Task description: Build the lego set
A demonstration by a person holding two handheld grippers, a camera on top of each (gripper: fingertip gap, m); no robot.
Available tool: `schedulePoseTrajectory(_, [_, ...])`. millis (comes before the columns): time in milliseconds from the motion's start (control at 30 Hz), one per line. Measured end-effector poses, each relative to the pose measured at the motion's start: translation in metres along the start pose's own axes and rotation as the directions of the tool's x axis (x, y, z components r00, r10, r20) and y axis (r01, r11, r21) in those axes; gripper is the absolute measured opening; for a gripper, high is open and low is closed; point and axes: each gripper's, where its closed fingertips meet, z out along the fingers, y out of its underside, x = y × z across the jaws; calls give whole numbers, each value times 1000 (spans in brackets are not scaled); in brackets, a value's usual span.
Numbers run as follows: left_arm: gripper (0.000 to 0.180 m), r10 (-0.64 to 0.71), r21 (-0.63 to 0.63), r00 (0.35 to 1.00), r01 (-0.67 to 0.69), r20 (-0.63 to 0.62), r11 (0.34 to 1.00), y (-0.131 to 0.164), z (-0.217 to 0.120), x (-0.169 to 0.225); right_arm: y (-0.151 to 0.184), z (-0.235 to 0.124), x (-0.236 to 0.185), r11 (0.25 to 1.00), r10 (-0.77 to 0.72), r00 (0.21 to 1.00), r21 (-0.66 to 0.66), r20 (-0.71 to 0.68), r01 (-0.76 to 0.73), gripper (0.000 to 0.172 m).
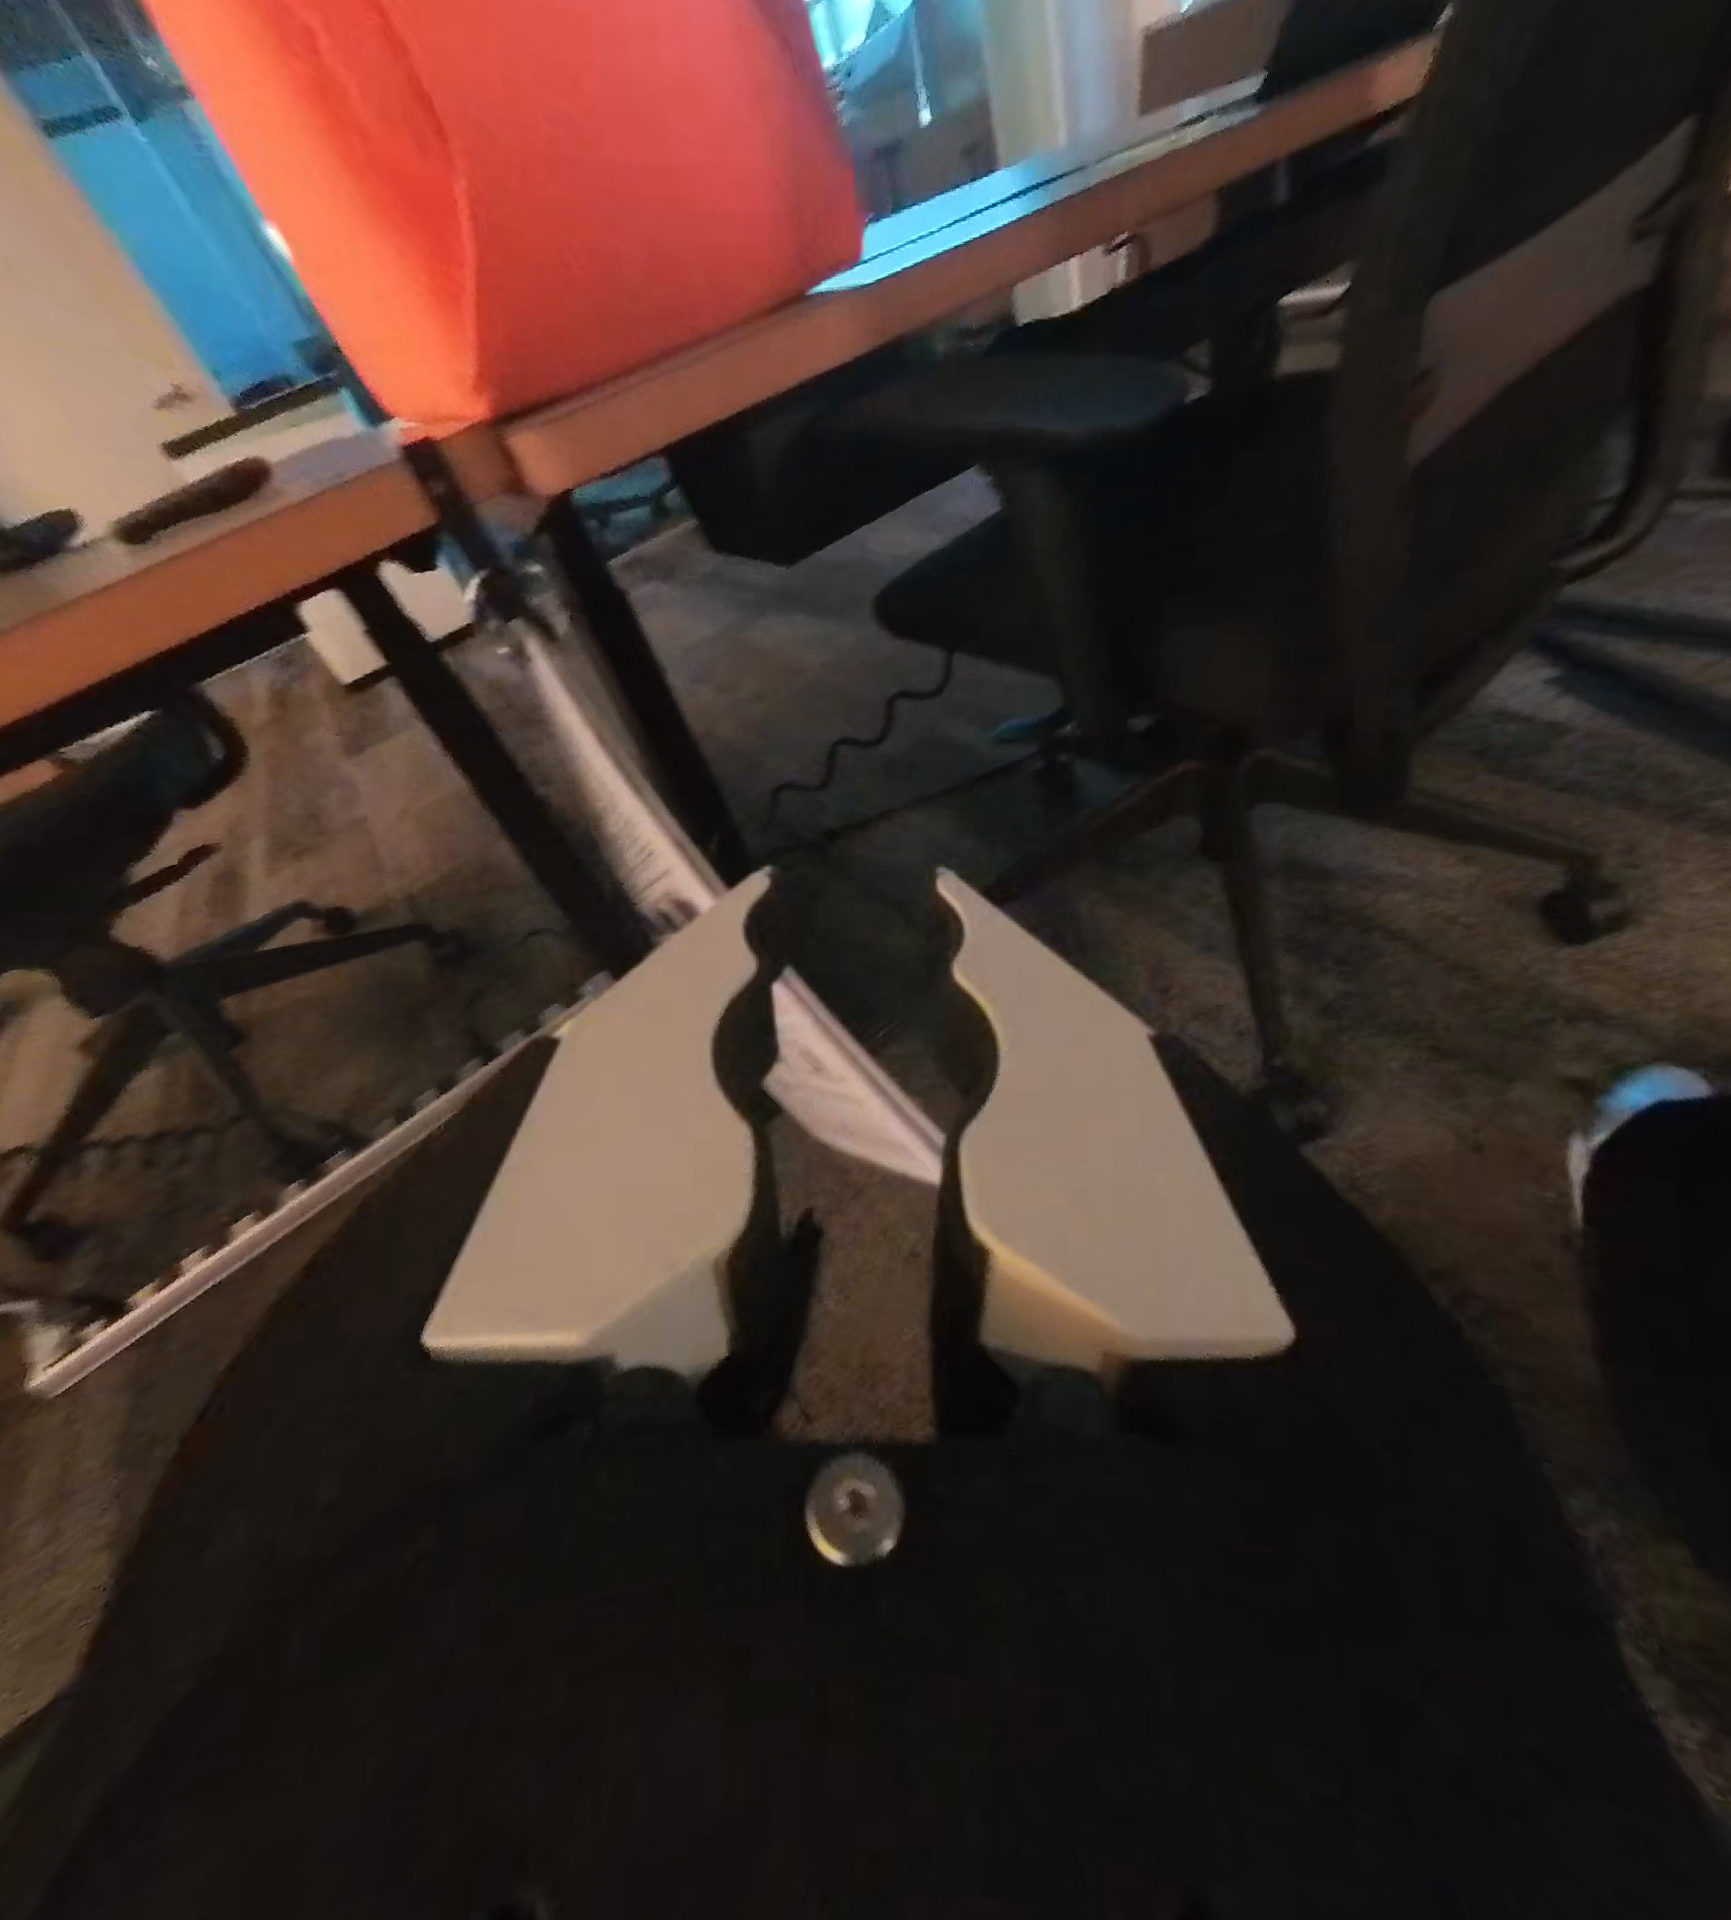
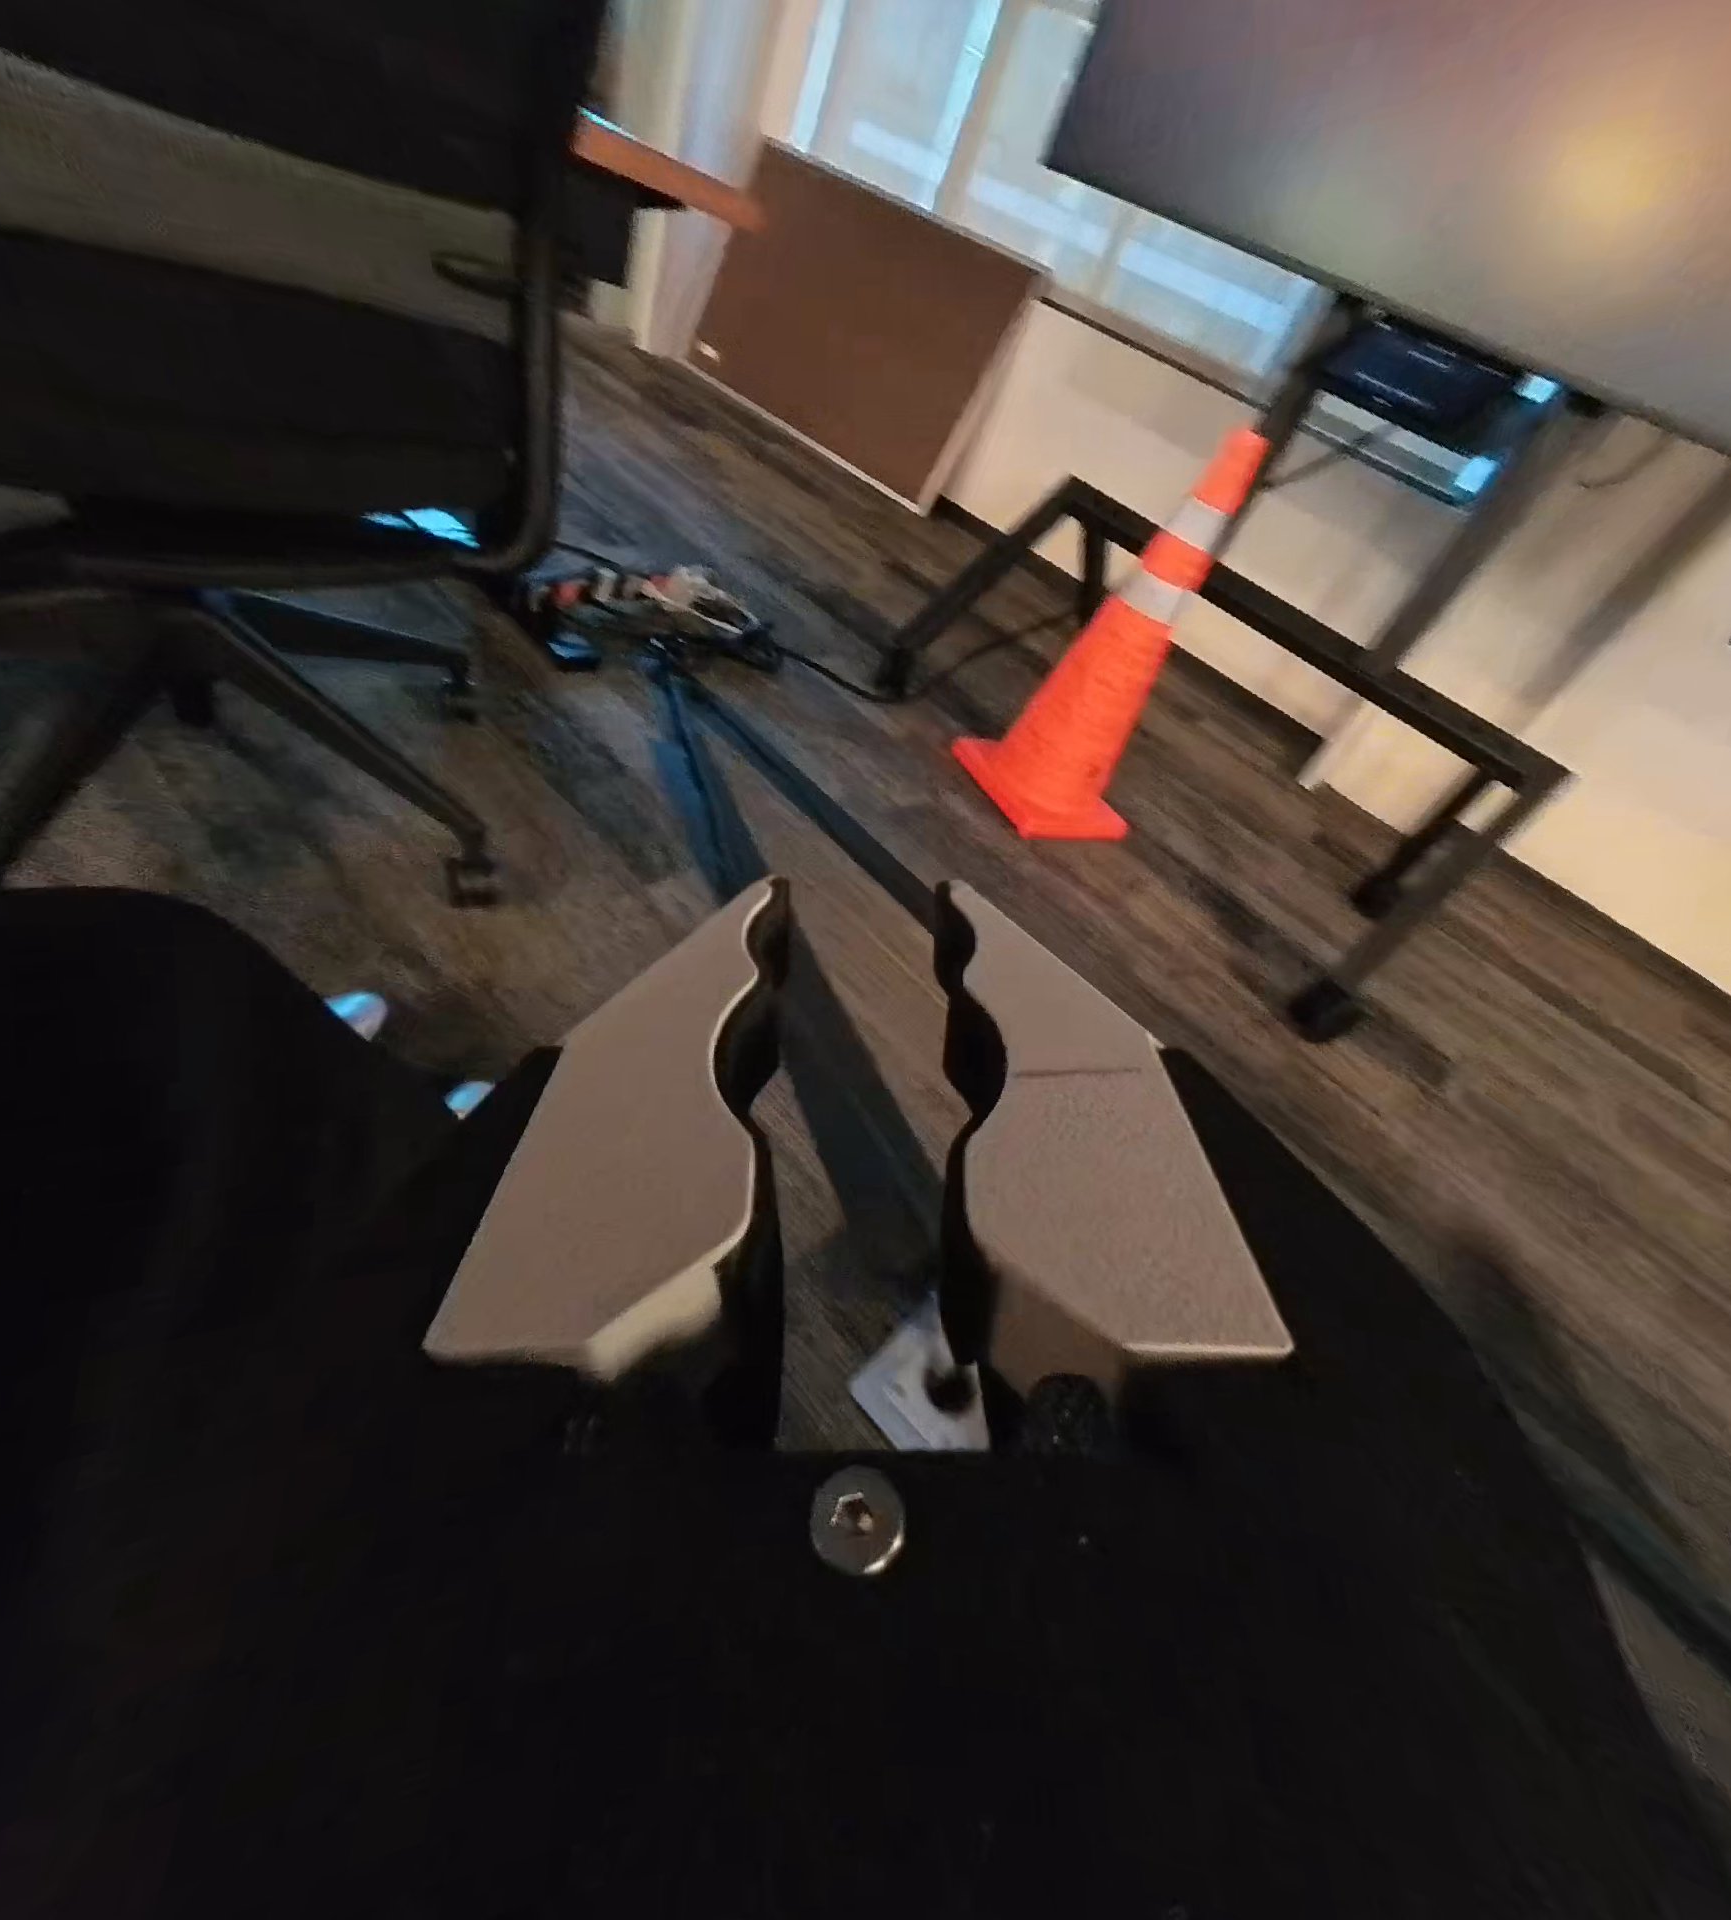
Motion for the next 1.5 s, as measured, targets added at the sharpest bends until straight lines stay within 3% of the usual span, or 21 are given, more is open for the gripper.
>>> schedulePoseTrajectory(333, [24, 26, -84, 983, -11, 184, 996, 39, -69, -75, -37, 58, -73, 997, -24, 979, 80, 202, 8, 24])
schedulePoseTrajectory(600, [25, 19, -140, 958, 22, 285, 990, 66, -121, -113, -64, 90, -132, 991, -55, 940, 132, 337, 10, 24])
schedulePoseTrajectory(733, [37, 83, -233, 941, -5, 327, 972, 74, -134, -124, -78, 98, -152, 989, -60, 926, 148, 372, 4, 25])
schedulePoseTrajectory(833, [34, 69, -257, 973, -10, 222, 966, 56, -118, -94, -107, 106, -171, 988, -42, 912, 153, 408, -23, 26])
schedulePoseTrajectory(967, [29, 82, -239, 993, -60, 84, 969, 15, -79, -36, -142, 112, -195, 991, 43, 890, 93, 455, -96, 8])
schedulePoseTrajectory(1133, [34, 173, -192, 981, -187, -91, 963, -23, -31, 36, -154, 97, -211, 977, 160, 825, 34, 542, -212, 5])
schedulePoseTrajectory(1300, [39, 184, -125, 939, -228, -290, 966, -49, 4, 116, -130, 72, -165, 979, 177, 876, 7, 449, -202, 5])
schedulePoseTrajectory(1500, [41, 240, -2, 823, -282, -515, 959, -87, 35, 234, -84, 25, -53, 967, 256, 950, -41, 181, -253, 5])
